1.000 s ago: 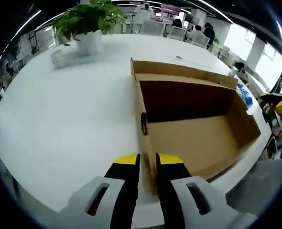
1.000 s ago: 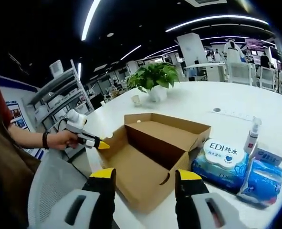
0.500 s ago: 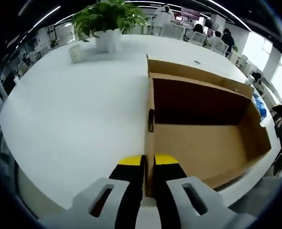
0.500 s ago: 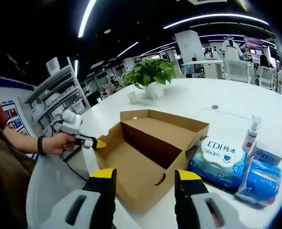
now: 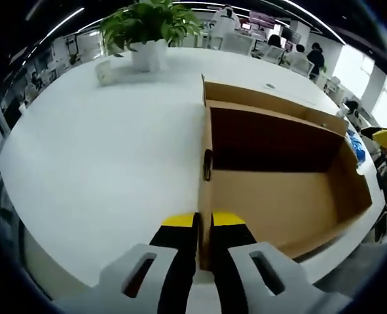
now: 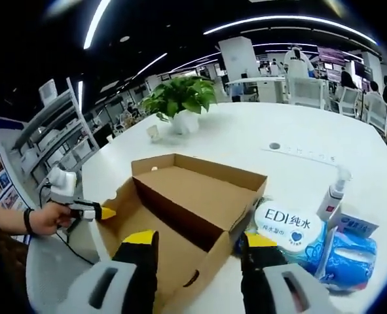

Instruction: Operate the shoe box by opening the lid, removing the specified soft item, and placing it in the target area until the item is outside and the box remains undamaged.

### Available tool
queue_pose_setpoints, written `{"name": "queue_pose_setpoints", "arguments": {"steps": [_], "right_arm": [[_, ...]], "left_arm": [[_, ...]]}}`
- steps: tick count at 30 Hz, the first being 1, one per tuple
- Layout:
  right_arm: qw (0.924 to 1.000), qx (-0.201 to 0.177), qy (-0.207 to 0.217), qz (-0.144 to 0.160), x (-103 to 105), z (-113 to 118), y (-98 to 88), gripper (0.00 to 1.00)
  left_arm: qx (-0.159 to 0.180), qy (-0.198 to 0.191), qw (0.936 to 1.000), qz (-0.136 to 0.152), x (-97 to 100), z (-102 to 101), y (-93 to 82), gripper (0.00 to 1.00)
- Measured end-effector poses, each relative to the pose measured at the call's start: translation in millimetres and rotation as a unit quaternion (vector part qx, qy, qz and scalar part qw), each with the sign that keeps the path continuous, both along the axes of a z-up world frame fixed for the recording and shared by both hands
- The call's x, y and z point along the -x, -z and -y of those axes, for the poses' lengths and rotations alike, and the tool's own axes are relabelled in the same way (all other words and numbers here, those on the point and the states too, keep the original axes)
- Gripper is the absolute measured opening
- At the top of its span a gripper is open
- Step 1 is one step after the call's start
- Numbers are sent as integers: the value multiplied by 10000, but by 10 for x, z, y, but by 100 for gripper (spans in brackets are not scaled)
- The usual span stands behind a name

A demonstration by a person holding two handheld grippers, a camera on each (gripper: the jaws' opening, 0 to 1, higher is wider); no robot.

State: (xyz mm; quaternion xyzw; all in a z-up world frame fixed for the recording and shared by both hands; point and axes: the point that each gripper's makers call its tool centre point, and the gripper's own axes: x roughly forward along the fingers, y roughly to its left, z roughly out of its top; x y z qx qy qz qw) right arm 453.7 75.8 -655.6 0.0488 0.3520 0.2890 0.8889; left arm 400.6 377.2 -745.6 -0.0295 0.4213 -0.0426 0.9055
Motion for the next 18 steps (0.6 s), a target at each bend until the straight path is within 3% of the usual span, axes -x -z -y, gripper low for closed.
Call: {"name": "queue_pose_setpoints", "arguments": {"steps": [5, 7, 18], "right_arm": [[9999, 18, 128, -1, -245, 9, -27, 46], [9994, 323, -76, -6, -328, 19, 19, 46], [9987, 484, -147, -55, -838, 50, 67, 46]], "left_arm": [[50, 2, 10000, 4, 8, 3, 2, 5], [52, -10, 10000, 2, 10, 3, 2, 5], [59, 14, 10000, -23, 14, 22, 3, 5]]}}
